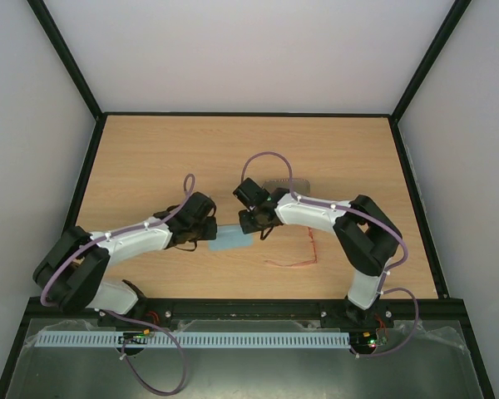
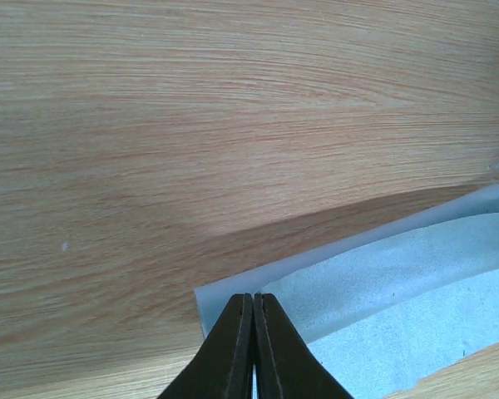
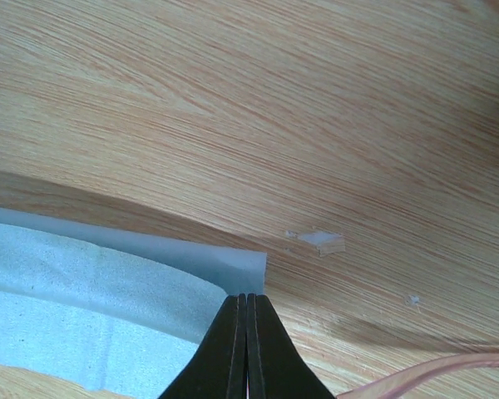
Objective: Organize the sunglasses
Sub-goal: Fold the glasses cleaning cloth at the center of the board.
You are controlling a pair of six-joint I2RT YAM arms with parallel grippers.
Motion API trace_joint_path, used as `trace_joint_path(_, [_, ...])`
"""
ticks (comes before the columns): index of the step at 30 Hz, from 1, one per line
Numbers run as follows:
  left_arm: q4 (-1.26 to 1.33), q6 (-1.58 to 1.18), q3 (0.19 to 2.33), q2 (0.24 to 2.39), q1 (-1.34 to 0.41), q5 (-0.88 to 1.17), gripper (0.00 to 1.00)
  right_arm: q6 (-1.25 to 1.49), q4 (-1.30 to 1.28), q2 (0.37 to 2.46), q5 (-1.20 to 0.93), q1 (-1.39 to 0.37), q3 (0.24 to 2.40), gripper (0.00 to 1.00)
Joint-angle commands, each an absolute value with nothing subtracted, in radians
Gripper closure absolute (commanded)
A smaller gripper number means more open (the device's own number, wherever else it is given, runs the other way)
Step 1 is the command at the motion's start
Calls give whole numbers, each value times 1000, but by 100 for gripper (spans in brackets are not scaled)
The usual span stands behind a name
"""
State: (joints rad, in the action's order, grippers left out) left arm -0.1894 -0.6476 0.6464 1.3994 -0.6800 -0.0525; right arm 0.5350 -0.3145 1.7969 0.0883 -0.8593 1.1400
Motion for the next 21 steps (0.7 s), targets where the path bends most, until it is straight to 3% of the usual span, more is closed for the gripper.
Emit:
trace_joint_path(1, [-178,-667,631,1381,-693,-60,98,546,-339,1765,106,-868,1123,99])
trace_joint_path(21, [-176,-682,606,1372,-709,-67,98,560,-329,1768,115,-899,1104,99])
